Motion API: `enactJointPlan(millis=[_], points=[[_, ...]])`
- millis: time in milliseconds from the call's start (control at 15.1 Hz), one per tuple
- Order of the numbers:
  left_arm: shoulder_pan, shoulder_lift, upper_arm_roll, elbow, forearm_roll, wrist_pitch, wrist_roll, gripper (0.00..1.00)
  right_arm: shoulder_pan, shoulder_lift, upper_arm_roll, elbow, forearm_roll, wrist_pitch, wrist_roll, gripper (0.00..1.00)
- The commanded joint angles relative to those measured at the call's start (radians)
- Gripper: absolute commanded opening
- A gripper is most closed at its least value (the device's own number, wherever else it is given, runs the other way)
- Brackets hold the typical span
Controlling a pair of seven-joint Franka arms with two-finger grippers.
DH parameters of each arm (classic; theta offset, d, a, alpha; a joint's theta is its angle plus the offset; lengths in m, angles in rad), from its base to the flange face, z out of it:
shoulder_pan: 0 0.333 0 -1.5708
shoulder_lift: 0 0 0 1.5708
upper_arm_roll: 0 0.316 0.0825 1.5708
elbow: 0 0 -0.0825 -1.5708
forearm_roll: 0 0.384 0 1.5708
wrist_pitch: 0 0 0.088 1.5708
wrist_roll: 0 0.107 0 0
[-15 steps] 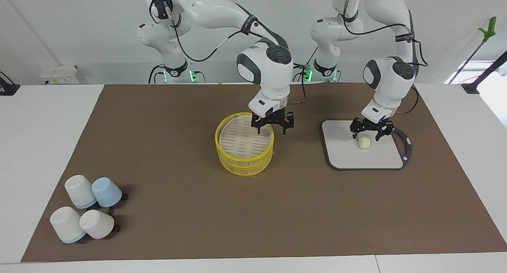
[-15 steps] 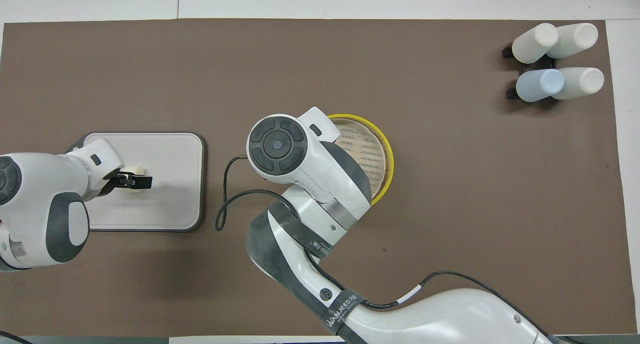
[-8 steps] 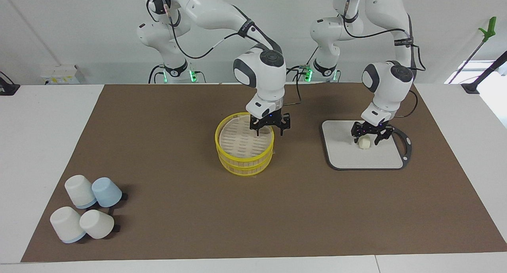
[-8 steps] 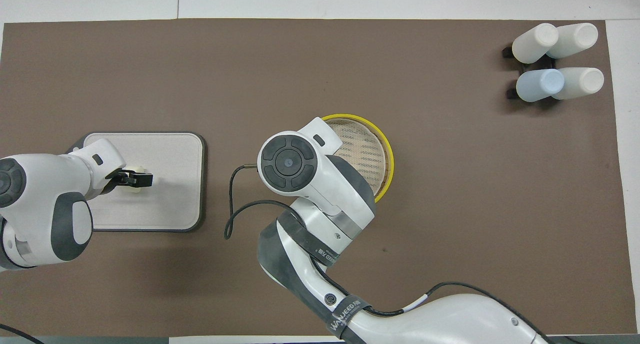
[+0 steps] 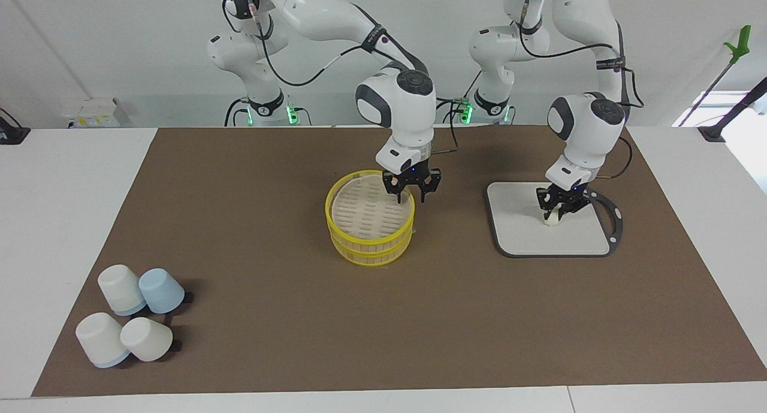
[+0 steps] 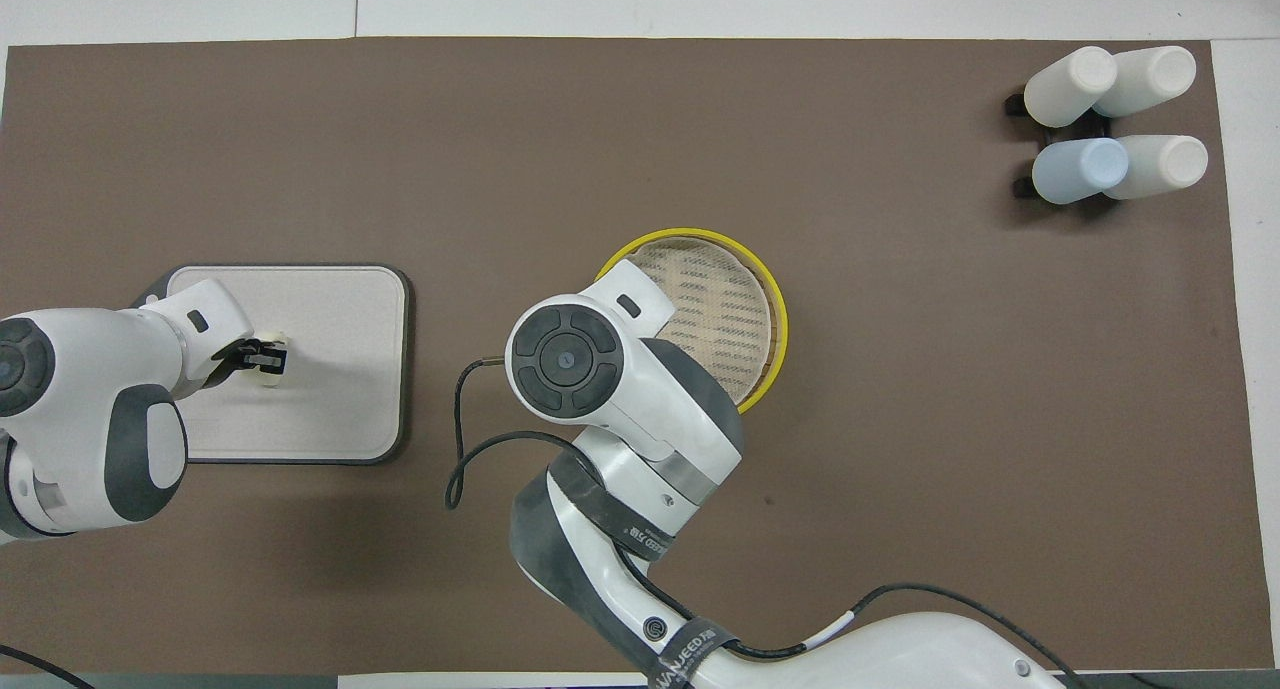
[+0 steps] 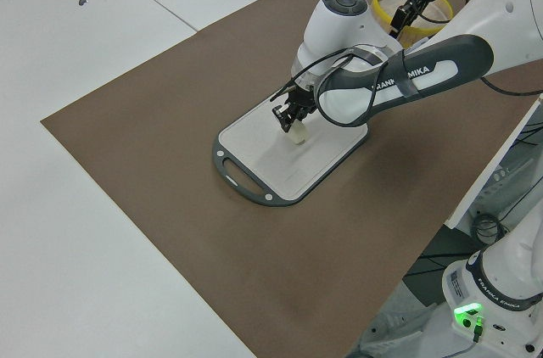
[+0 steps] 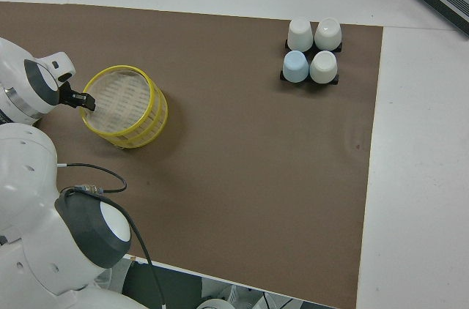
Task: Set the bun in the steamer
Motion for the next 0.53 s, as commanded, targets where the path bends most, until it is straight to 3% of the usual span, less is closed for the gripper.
enactJointPlan(millis=[0, 199, 266, 332, 465], points=[[0.016, -0.004, -0.005, -0.011, 0.002, 0.017, 0.014, 0.25, -0.004, -0.024, 0.001, -0.035, -0.012, 0.023, -0.022, 0.54], [0.015, -0.006, -0.005, 0.015, 0.002, -0.023, 0.004, 0.22, -0.006, -0.024, 0.001, -0.033, -0.012, 0.012, -0.036, 0.15], [0.015, -0.009, -0.005, 0.047, 0.002, -0.084, 0.002, 0.22, -0.006, -0.024, 0.001, -0.033, -0.012, 0.012, -0.036, 0.07], [0.012, -0.013, -0.005, 0.099, 0.002, -0.168, -0.009, 0.21, -0.007, -0.024, 0.001, -0.033, -0.014, 0.012, -0.044, 0.0], [0.002, -0.022, -0.007, 0.185, 0.003, -0.309, -0.039, 0.2, -0.009, -0.024, 0.0, -0.033, -0.014, 0.011, -0.077, 0.0]])
